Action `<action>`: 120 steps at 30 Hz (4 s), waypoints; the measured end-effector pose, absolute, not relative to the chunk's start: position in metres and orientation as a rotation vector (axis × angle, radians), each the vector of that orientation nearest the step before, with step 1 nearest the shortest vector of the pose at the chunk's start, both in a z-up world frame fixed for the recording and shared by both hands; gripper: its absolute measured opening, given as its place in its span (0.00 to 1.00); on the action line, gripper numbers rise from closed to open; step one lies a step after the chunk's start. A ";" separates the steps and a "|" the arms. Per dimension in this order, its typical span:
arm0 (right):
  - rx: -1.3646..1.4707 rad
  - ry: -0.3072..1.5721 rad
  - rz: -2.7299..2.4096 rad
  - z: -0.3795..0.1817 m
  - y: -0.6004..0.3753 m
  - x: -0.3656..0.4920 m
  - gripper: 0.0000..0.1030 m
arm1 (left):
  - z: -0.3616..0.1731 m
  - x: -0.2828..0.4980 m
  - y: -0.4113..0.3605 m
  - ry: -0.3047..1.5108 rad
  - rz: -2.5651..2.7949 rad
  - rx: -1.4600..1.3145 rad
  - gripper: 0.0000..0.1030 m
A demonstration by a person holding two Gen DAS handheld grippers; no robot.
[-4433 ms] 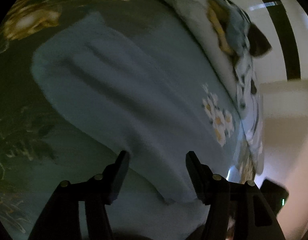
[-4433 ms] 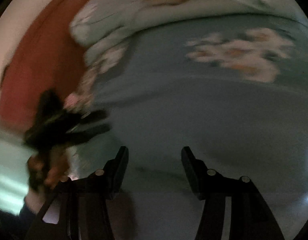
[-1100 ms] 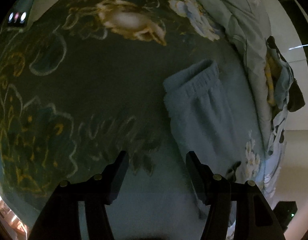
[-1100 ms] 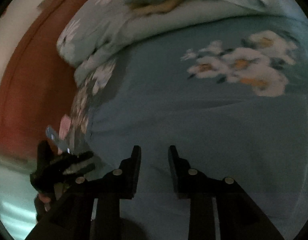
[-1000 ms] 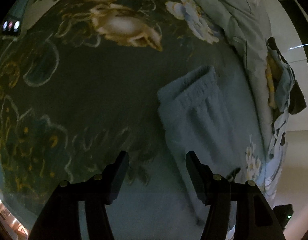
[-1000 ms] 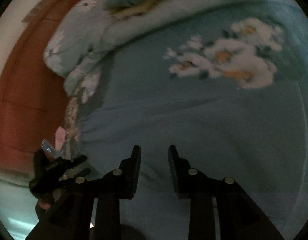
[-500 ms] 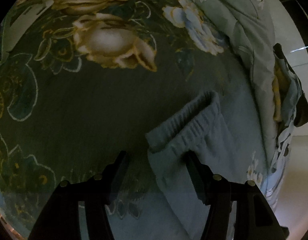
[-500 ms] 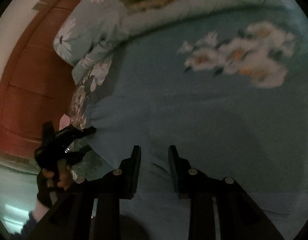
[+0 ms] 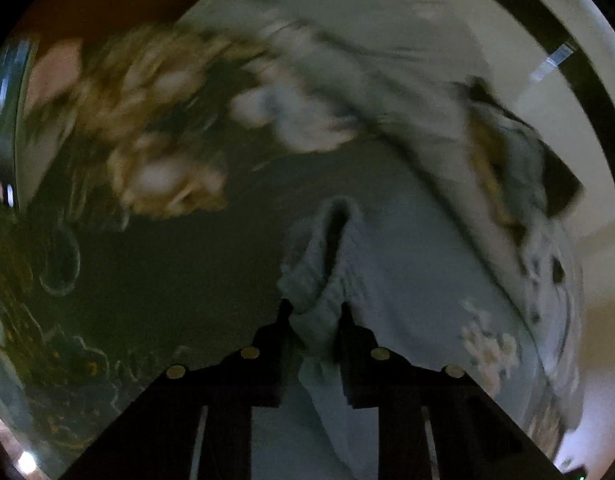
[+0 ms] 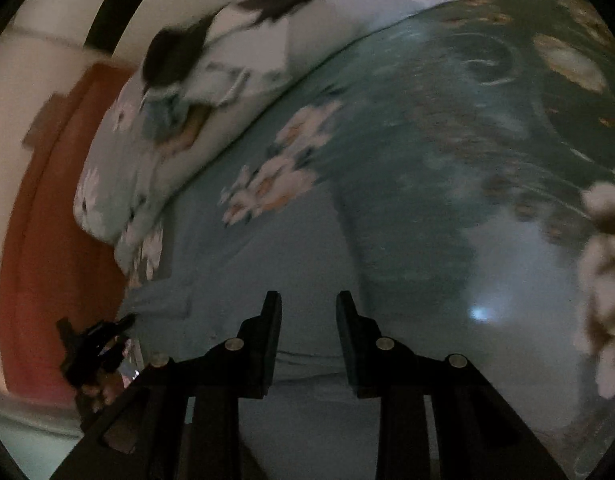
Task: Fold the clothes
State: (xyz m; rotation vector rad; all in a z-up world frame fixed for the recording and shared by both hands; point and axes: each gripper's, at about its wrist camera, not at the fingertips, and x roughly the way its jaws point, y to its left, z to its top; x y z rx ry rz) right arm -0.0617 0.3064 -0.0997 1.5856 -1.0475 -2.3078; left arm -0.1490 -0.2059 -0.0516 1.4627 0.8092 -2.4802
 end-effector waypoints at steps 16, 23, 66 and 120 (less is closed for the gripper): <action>1.484 -1.275 -2.287 -0.110 0.364 -0.028 0.28 | -0.041 -0.142 0.080 0.242 -2.796 1.914 0.20; 1.497 -1.308 -2.266 -0.117 0.370 -0.026 0.29 | -0.087 -0.130 0.123 0.146 -2.640 2.169 0.43; 1.608 -0.731 -2.064 -0.136 0.222 -0.149 0.44 | -0.119 -0.104 -0.069 0.781 -2.274 1.959 0.61; 1.536 -1.314 -1.920 -0.142 0.289 -0.090 0.24 | -0.107 -0.103 -0.083 0.785 -2.354 2.089 0.67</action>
